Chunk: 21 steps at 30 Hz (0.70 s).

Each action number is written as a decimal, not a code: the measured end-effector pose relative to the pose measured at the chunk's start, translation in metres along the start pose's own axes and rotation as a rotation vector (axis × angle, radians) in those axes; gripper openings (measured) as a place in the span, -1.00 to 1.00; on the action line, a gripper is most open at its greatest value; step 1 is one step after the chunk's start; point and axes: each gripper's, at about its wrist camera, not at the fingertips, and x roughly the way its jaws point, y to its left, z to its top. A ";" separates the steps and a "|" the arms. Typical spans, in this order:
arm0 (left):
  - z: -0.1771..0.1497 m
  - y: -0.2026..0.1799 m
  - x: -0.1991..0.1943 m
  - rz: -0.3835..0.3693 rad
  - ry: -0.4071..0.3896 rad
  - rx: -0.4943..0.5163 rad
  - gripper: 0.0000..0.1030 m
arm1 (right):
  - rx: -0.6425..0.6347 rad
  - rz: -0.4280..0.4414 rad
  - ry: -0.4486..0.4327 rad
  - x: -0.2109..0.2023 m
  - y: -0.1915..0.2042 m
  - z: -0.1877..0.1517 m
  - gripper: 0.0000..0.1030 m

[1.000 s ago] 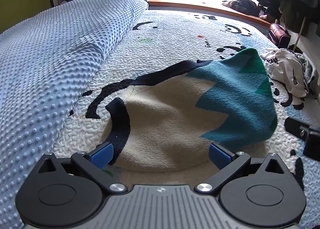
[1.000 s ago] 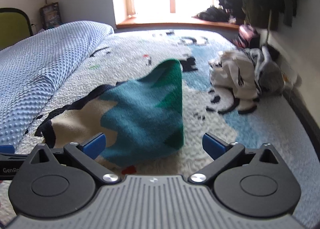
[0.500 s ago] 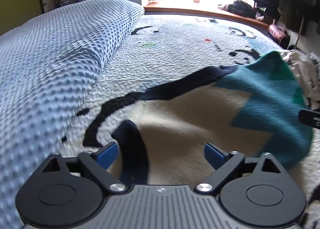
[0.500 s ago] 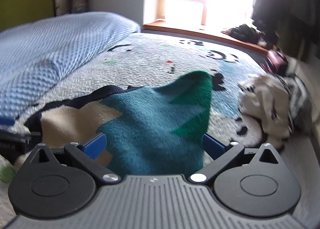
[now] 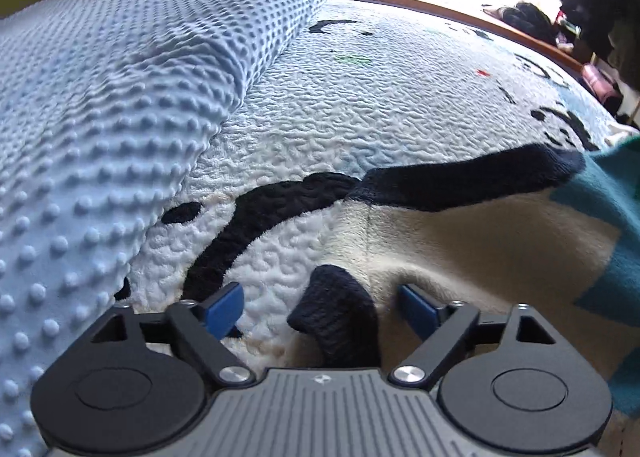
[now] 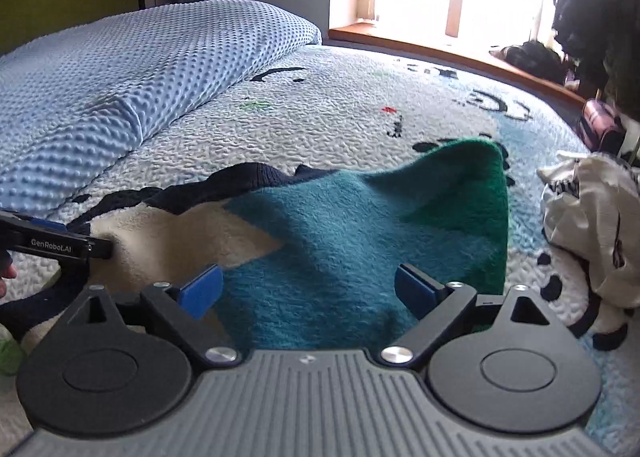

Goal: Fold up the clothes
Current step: 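Grasp the navy sweater cuff with the left gripper while the right gripper grasps the teal sleeve end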

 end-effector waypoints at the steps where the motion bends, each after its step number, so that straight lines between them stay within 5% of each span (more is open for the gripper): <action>1: 0.001 -0.001 0.002 -0.028 0.004 -0.004 0.70 | -0.001 0.000 0.004 0.002 0.000 0.001 0.83; 5: 0.008 -0.011 0.015 -0.160 0.032 -0.028 0.32 | -0.005 -0.002 0.019 0.010 0.001 0.004 0.83; 7: 0.011 -0.016 0.022 -0.138 0.062 -0.046 0.09 | -0.007 -0.003 0.026 0.014 0.001 0.006 0.82; 9: 0.014 -0.018 0.025 -0.156 0.087 -0.049 -0.47 | -0.009 -0.004 0.034 0.018 0.001 0.008 0.81; 10: 0.016 -0.019 0.025 -0.165 0.102 -0.058 -0.57 | -0.010 -0.005 0.038 0.020 0.001 0.009 0.81; 21: 0.019 -0.032 -0.004 -0.131 0.099 -0.003 -0.72 | 0.001 -0.046 0.038 0.024 -0.022 0.028 0.79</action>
